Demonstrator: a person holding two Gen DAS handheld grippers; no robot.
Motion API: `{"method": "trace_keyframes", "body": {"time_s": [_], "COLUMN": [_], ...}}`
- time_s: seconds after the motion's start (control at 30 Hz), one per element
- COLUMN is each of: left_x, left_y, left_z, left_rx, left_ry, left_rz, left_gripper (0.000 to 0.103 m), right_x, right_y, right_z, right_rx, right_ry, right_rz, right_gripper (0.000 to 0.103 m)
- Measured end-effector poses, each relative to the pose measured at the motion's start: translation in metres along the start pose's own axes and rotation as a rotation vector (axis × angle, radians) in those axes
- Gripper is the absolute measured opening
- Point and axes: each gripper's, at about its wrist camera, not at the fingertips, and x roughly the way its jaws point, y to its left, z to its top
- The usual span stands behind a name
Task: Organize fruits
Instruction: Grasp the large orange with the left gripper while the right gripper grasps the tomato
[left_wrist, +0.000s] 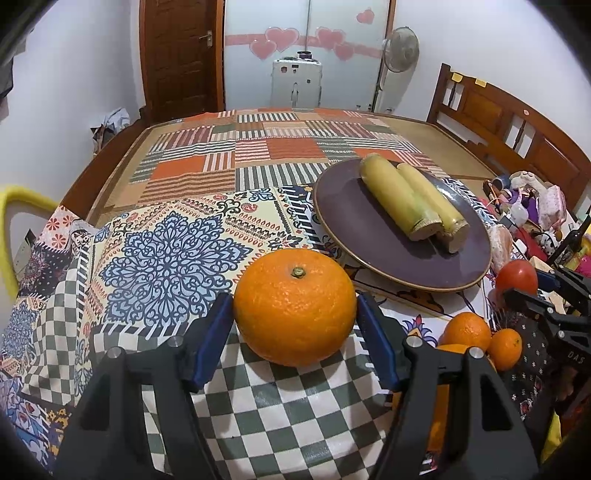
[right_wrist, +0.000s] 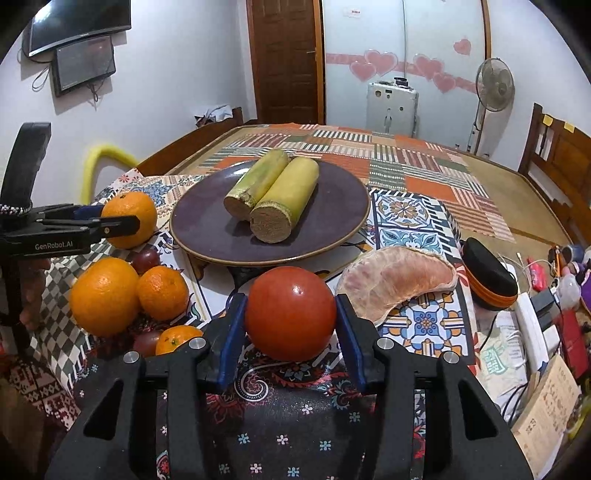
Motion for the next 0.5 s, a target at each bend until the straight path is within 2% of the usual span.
{"method": "trace_keyframes", "body": {"time_s": [0.2,0.5], "left_x": [-0.011,-0.040], "left_y": [-0.001,-0.004], "left_z": [-0.003,0.015], "left_rx": [0.001,-0.009], "left_ry": [-0.006,-0.087], "left_rz": [0.001,0.014], "left_gripper": [0.067,0.067], "right_x": [-0.013,-0.023], "right_y": [-0.005,-0.013], "right_z": [0.008,0.028], "right_rx": [0.006,-0.005], "right_ry": [-0.036,-0.081], "right_rz": [-0.018,-0.041], "right_gripper": [0.044,0.044]}}
